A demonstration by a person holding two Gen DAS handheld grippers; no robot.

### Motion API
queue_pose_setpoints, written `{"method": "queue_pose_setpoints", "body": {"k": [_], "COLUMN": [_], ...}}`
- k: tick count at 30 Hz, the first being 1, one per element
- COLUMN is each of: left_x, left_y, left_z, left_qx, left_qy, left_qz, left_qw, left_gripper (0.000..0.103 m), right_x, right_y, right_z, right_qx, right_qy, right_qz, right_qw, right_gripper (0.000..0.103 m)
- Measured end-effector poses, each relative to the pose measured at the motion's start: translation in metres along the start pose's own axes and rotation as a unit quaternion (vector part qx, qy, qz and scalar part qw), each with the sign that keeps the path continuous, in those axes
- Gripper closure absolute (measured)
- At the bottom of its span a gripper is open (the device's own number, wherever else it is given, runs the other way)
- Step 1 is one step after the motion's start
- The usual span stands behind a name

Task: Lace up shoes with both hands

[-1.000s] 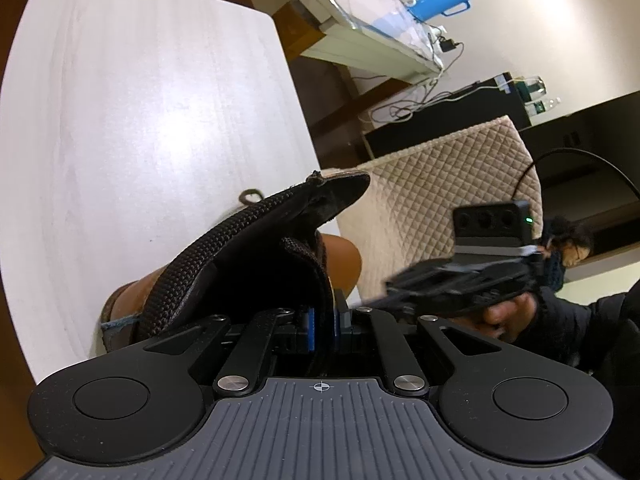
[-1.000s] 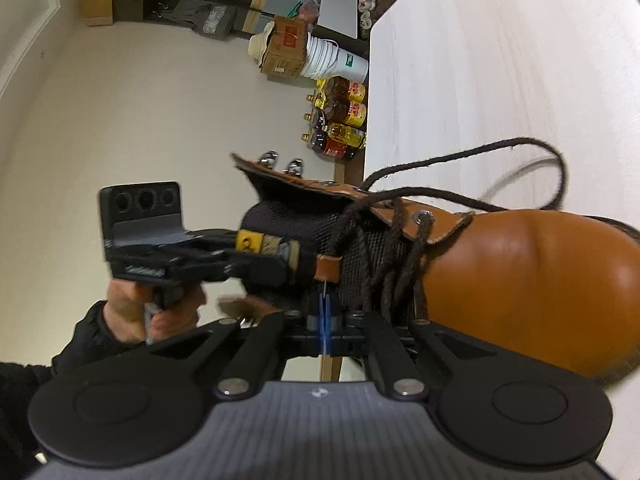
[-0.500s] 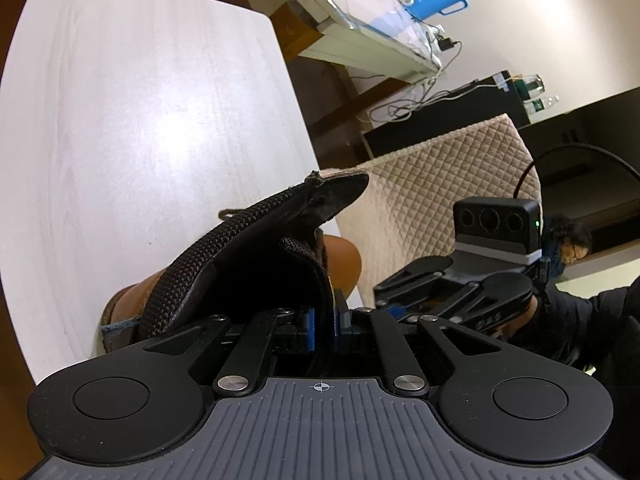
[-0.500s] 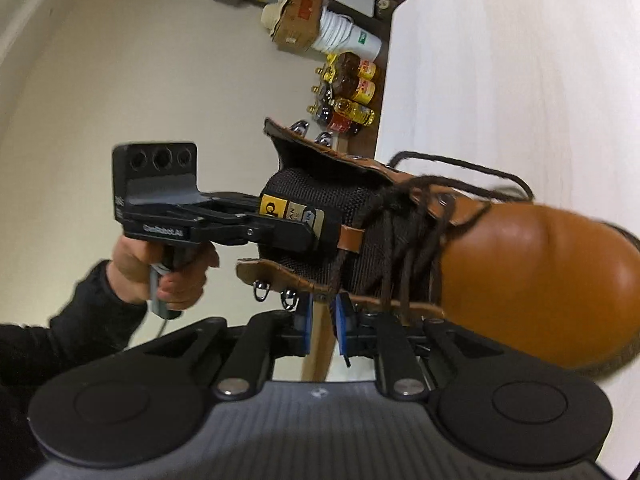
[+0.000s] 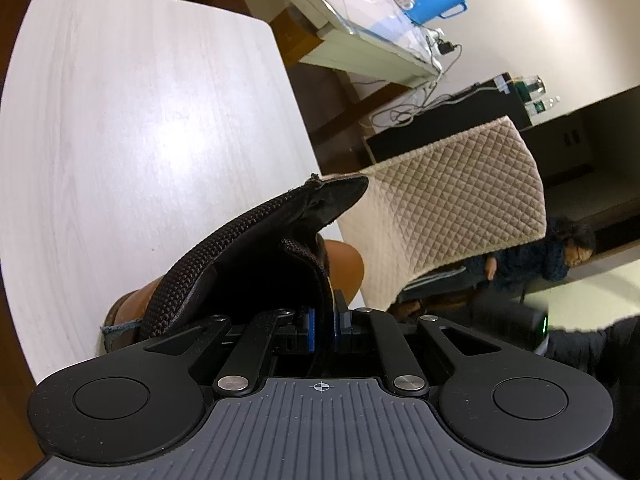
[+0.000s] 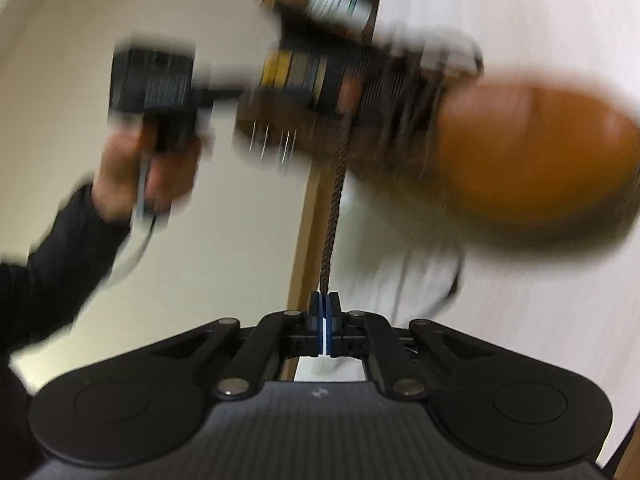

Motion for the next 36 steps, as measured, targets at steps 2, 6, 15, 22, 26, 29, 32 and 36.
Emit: {"method": "queue_pose_setpoints", "body": {"k": [2, 6, 15, 22, 26, 29, 32, 36], "left_x": [0.001, 0.001, 0.004, 0.061, 0.060, 0.040, 0.014, -0.018], "left_y": [0.000, 0.000, 0.004, 0.041, 0.100, 0.139, 0.164, 0.180], "left_z": [0.000, 0.000, 0.004, 0.036, 0.052, 0.058, 0.057, 0.041], "left_qx": [-0.002, -0.008, -0.026, -0.057, -0.068, -0.060, -0.036, -0.029], "left_qy": [-0.002, -0.007, -0.019, -0.033, -0.047, -0.039, -0.008, -0.017], "left_qz": [0.002, 0.003, 0.016, 0.058, 0.023, -0.012, -0.037, -0.060], "left_qw": [1.0000, 0.9999, 0.9993, 0.9961, 0.9963, 0.9974, 0.9986, 0.9976], "left_gripper": [0.095, 0.095, 0.093, 0.085, 0.084, 0.084, 0.084, 0.084], "right_x": [-0.014, -0.034, -0.085, -0.088, -0.088, -0.097, -0.115, -0.127], "right_y": [0.030, 0.076, 0.111, 0.091, 0.079, 0.071, 0.061, 0.058], "right_z": [-0.001, 0.007, -0.002, 0.005, -0.002, -0.009, -0.014, -0.010], "right_qx": [-0.002, -0.020, -0.041, -0.033, -0.027, -0.023, -0.018, -0.027], "right_qy": [-0.004, 0.005, -0.026, -0.006, -0.024, -0.046, -0.069, -0.076], "right_qz": [-0.045, -0.079, -0.103, -0.102, -0.096, -0.094, -0.089, -0.082], "right_qw": [0.999, 0.997, 0.993, 0.994, 0.995, 0.994, 0.993, 0.993], "right_gripper": [0.101, 0.102, 0.102, 0.101, 0.101, 0.101, 0.100, 0.091]}}
Point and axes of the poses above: each gripper's, at about its wrist camera, not at the fingertips, and x roughly against the way its jaws point, z to its right, y to its underside, the point moved 7 cm from there along -x, roughly the way its jaws point
